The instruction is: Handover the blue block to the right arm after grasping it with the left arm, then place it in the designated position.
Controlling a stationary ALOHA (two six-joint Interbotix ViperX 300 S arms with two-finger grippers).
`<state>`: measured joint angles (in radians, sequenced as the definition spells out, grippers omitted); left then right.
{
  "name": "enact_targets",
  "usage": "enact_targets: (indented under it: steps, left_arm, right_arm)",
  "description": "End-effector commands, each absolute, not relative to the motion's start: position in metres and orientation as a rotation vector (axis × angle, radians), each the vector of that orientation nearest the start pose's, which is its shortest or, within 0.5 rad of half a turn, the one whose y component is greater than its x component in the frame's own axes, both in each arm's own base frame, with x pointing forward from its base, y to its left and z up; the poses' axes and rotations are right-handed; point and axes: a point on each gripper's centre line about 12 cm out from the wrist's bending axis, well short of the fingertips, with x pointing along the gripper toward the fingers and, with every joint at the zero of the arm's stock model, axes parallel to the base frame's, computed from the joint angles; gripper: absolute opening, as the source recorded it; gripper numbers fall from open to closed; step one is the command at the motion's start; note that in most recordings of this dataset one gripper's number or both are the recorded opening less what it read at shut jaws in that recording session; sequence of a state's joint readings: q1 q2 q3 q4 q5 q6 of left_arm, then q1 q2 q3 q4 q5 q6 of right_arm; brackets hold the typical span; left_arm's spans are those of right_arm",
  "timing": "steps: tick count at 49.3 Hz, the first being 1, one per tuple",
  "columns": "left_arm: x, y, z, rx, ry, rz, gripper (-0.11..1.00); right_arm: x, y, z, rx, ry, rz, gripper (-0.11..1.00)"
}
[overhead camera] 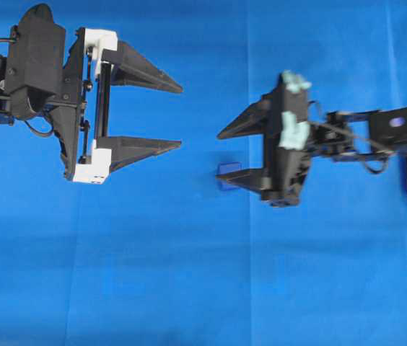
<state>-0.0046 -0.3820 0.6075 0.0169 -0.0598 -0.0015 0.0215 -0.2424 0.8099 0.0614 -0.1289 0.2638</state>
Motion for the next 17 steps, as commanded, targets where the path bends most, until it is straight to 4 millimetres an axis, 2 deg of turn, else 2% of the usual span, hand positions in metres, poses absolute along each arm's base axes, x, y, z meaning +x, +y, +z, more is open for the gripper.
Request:
enact_targets:
  steps: [1, 17]
  left_arm:
    - [0.349, -0.002, 0.355, 0.014, 0.123, -0.008, 0.92]
    - [0.35, -0.002, 0.355, 0.013, 0.121, -0.008, 0.92]
  right_arm:
    - [0.335, 0.007, 0.246, 0.3, 0.383, -0.042, 0.85]
    - [0.293, 0.006, 0.301, 0.248, 0.306, -0.019, 0.85]
